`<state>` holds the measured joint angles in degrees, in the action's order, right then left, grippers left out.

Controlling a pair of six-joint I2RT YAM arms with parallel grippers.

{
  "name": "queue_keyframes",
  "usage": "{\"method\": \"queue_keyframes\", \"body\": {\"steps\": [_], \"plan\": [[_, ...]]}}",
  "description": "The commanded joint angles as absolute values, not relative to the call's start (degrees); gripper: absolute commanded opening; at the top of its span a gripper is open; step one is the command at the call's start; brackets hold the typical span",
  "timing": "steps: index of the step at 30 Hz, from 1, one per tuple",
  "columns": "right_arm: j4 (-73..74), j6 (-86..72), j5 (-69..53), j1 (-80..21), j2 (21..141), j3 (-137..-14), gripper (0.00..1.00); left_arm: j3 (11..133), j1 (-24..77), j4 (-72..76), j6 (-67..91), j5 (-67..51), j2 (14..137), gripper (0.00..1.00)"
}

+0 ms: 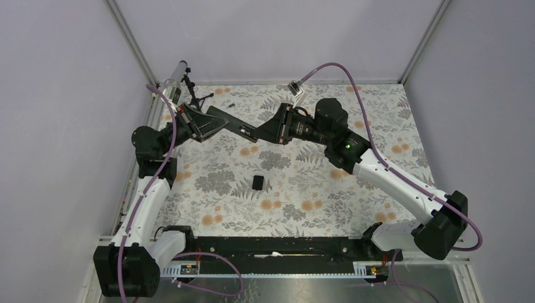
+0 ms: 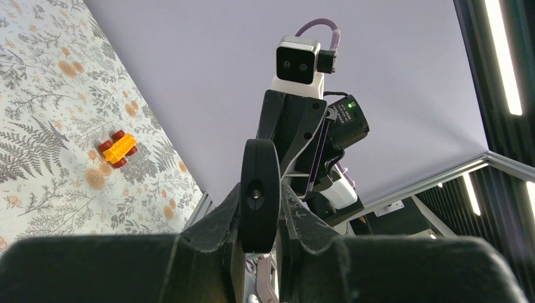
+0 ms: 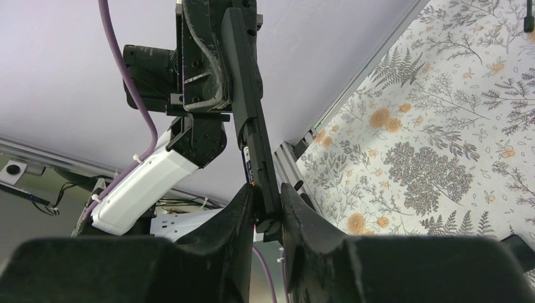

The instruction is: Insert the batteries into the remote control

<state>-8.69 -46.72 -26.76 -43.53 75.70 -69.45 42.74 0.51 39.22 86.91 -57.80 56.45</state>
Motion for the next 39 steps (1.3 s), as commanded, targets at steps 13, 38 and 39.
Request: {"method": "queue_keyframes", "body": {"steps": [13,38,39], "plan": [[-9.37,-43.52,-29.52,-42.58,75.18,-71.0,0.83,45.1,0.63,42.52,85.08,-59.03,55.81,0.0],[0.86,-32.88,-50.48,-46.45,87.88,-87.55,0.64,42.91,1.41,41.69,72.46,-69.44,49.66,0.0],[-0.41,-33.53,-50.99,-46.49,88.09,-87.43,0.56,43.01,1.41,41.33,72.2,-69.31,49.68,0.0]]}}
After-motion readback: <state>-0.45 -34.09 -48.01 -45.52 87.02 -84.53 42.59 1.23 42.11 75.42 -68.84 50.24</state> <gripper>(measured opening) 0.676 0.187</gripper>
